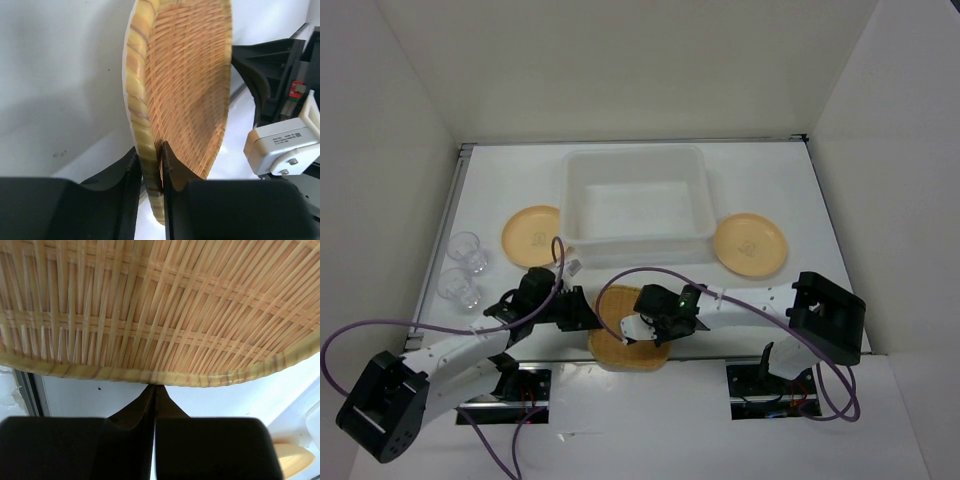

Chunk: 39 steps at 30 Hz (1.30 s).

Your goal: Place the mixed dishes into the plastic bin

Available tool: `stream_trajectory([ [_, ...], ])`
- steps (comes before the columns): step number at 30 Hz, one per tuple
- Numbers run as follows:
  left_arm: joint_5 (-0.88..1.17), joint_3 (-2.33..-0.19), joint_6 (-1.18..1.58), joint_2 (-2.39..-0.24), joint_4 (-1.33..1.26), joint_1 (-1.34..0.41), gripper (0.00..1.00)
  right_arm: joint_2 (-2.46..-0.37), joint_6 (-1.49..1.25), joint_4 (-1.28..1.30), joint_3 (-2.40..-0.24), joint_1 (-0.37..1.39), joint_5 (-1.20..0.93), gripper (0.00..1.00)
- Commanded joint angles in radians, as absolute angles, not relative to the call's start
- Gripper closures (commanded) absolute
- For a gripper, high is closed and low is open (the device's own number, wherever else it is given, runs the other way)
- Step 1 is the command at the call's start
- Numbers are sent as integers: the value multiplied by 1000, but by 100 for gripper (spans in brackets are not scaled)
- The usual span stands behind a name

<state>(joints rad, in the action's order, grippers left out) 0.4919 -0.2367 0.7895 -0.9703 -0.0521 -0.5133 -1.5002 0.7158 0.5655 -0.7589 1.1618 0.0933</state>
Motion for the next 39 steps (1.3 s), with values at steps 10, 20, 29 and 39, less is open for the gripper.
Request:
stream_trajectory([
  [10, 482, -245, 853, -649, 106, -523, 100, -1232, 670, 492, -779, 1114, 146, 100],
  [20, 503, -451, 939, -506, 229, -523, 100, -819, 650, 505, -787, 760, -31, 100],
  [29, 522, -767, 904, -757, 178, -511, 100, -652, 493, 434, -759, 563, 95, 91],
  [39, 719, -1267, 884, -1341, 120, -313, 100, -630, 459, 433, -727, 457, 87, 75],
])
